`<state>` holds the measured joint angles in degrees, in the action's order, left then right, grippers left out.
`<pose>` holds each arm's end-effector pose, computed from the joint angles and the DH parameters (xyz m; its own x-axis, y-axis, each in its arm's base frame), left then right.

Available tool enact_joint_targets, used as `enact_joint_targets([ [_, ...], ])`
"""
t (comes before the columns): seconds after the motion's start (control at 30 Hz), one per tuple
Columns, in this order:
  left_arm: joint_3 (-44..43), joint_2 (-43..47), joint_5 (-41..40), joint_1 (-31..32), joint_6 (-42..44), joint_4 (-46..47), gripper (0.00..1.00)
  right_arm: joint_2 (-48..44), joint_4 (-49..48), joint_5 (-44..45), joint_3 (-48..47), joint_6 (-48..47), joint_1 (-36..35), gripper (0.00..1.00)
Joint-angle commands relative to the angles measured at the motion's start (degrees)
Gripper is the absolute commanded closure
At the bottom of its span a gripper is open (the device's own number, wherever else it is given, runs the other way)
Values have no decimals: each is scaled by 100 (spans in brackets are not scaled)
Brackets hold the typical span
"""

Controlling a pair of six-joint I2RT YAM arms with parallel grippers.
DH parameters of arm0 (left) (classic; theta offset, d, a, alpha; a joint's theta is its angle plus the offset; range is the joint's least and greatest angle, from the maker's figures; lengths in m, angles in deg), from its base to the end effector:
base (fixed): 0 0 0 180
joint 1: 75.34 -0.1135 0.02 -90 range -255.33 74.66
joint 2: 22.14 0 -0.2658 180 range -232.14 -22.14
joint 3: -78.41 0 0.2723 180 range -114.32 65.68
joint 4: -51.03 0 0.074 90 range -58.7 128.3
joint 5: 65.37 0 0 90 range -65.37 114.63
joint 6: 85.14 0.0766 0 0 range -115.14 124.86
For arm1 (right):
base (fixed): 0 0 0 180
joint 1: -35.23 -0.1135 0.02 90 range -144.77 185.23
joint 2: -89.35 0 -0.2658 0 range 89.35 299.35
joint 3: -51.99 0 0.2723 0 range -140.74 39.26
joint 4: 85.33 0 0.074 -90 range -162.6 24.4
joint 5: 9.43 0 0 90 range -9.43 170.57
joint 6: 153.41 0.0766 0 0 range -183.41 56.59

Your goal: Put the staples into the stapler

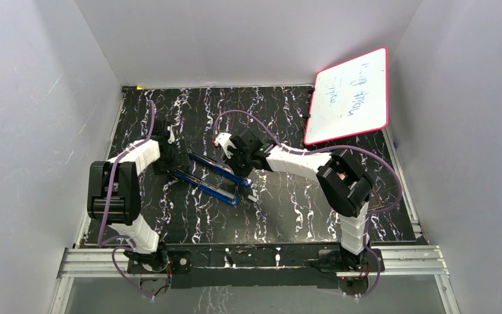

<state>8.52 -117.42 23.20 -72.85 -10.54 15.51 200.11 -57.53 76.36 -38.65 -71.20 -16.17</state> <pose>0.3634 -0.0139 0.1298 -0.8500 -0.2288 -0.4745 -0.2017 0.9735 -0.1081 0.2893 0.3714 0.1568 -0.3490 -0.6538 -0.6714 -0.8654 0.4997 -0.0369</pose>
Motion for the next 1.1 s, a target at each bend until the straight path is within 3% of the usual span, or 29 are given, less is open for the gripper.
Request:
enact_joint_targets([
  [0.0,-172,44,64,11,46,-130,19,-23,195,107,102,-22,2,82],
  [0.83,-164,54,73,7,46,-130,20,-749,-413,245,446,45,-2,92],
  [1.07,-171,57,86,11,43,-136,19,-693,-429,399,482,-200,-141,63],
])
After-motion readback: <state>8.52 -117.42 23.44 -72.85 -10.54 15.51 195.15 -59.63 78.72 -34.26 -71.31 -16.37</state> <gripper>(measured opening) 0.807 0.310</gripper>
